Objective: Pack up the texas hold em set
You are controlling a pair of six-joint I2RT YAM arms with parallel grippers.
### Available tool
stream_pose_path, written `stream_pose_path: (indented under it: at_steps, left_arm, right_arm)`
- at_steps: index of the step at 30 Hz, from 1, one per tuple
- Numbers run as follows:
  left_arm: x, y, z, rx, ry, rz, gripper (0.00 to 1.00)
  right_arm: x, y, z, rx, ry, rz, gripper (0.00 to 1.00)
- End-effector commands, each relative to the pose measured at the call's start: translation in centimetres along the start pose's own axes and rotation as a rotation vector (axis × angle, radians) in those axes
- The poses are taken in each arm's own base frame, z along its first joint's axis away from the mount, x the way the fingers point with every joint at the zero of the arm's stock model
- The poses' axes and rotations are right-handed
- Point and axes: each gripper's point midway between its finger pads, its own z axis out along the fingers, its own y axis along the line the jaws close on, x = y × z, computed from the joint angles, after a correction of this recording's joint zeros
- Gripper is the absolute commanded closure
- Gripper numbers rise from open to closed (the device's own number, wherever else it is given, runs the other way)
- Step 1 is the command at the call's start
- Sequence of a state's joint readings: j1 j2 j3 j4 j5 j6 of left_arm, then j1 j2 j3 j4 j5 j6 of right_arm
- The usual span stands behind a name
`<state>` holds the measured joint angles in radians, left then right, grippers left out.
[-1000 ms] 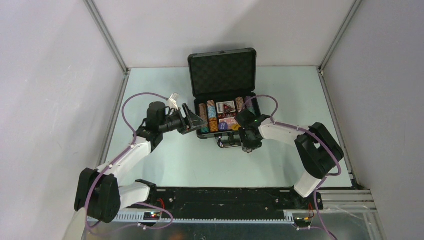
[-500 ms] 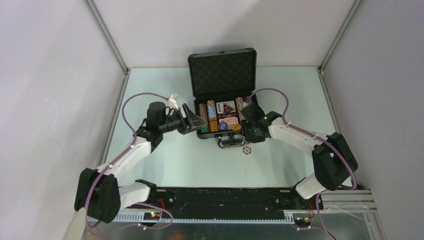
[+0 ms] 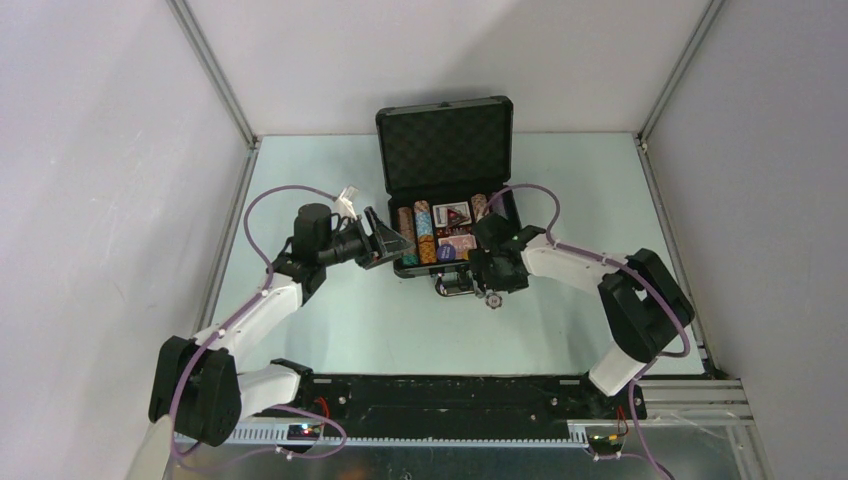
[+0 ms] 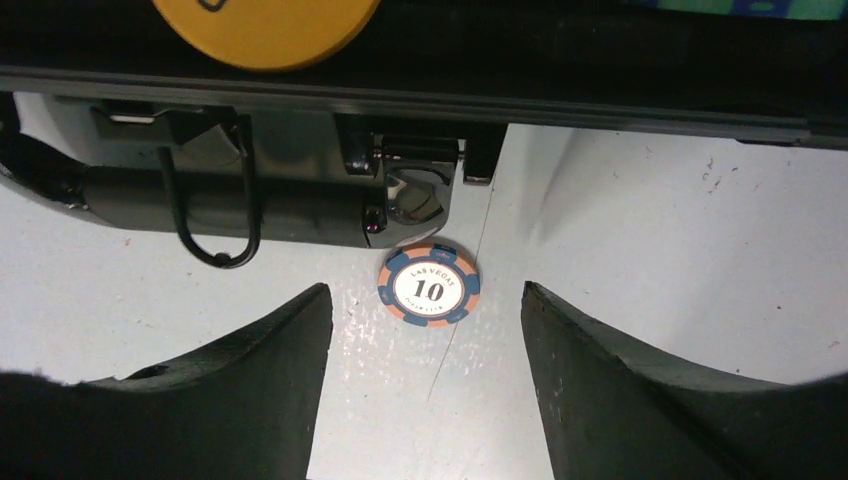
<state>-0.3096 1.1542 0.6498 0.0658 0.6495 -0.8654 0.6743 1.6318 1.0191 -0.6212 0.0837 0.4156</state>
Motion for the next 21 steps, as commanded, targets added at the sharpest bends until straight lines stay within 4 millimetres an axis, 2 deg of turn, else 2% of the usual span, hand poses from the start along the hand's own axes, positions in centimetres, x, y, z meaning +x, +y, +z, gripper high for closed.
stream_pose_path:
  at_steps: [1,15,19,21]
  left_arm:
    - [-0.1,-0.3,0.0,0.015,-0.012,0.012,0.28]
    - [-0.1,-0.2,0.1,0.012,-0.013,0.011,0.28]
    - [-0.1,-0.2,0.1,0.011,-0.014,0.01,0.28]
    - [-0.1,-0.2,0.1,0.011,-0.014,0.01,0.28]
  right_arm:
    - [-0.1,0.4,1.2,0.002,-0.009,0.015,0.28]
    - [2.0,-1.2,3.0,0.104,0.037,-0.005,0.46]
    - [2.4,-1.4,3.0,0.127,0.044,-0.018,0.47]
    - [2.4,-1.4,2.9,0.132,0.044,-0.02,0.44]
